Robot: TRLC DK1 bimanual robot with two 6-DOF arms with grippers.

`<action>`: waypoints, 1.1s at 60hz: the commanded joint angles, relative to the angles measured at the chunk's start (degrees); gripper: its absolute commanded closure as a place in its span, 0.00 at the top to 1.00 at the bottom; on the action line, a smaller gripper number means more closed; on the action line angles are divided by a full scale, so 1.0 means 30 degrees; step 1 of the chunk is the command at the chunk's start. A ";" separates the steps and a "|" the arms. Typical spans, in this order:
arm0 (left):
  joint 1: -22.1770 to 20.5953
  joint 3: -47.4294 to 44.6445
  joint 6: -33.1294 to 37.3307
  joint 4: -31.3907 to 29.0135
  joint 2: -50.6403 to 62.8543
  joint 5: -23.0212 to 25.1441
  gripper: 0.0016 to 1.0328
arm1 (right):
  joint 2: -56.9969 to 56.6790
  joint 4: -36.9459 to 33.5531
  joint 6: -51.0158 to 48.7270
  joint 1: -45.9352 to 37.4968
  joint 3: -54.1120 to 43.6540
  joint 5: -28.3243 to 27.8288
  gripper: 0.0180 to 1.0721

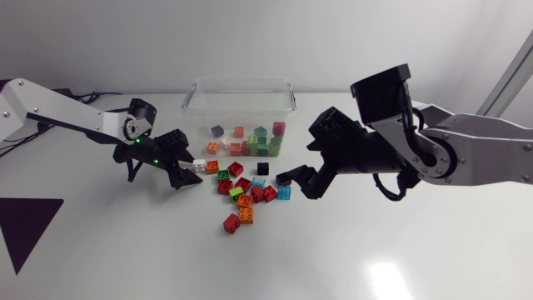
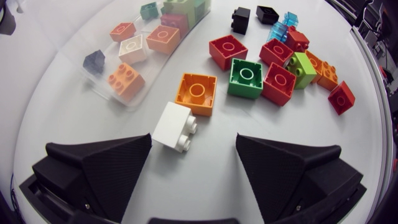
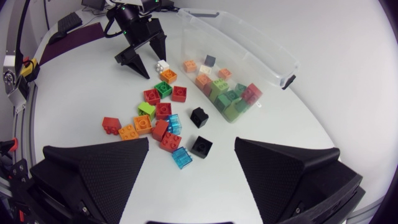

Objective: Place the duplo bricks in the container

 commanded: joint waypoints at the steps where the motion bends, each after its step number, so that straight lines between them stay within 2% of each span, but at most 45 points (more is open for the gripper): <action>1: -0.0072 0.0433 0.0747 -0.0050 0.0552 0.0408 0.83 | 0.0071 0.0254 -0.0601 -0.0063 -0.0665 -0.0279 0.95; 6: -0.0160 0.0462 0.0747 -0.0050 0.0610 0.0466 0.78 | 0.0891 0.0108 -0.0601 0.0054 -0.0636 -0.0309 0.95; 20: -0.0658 0.0140 0.1040 -0.0079 0.0435 0.0730 0.31 | 0.4260 -0.1123 0.0893 -0.0326 0.1503 0.0336 0.95; 29: -0.0834 -0.0270 0.1128 -0.0079 0.0083 0.0759 0.31 | 0.4729 -0.1445 0.0922 -0.0033 0.1708 0.0277 0.95; 37: -0.0805 -0.0915 0.1216 -0.0138 -0.0591 0.0847 0.30 | 0.5198 -0.1416 -0.0455 -0.0180 0.1767 -0.0660 0.95; 48: -0.0805 -0.2731 0.1479 -0.0255 -0.2524 0.1199 0.30 | 0.7659 -0.1416 -0.2799 -0.1205 0.2763 -0.1744 0.95; 66: -0.0541 -0.5075 0.1714 -0.0665 -0.5981 0.1492 0.30 | 0.9475 -0.1328 -0.4088 -0.1616 0.3759 -0.2623 0.95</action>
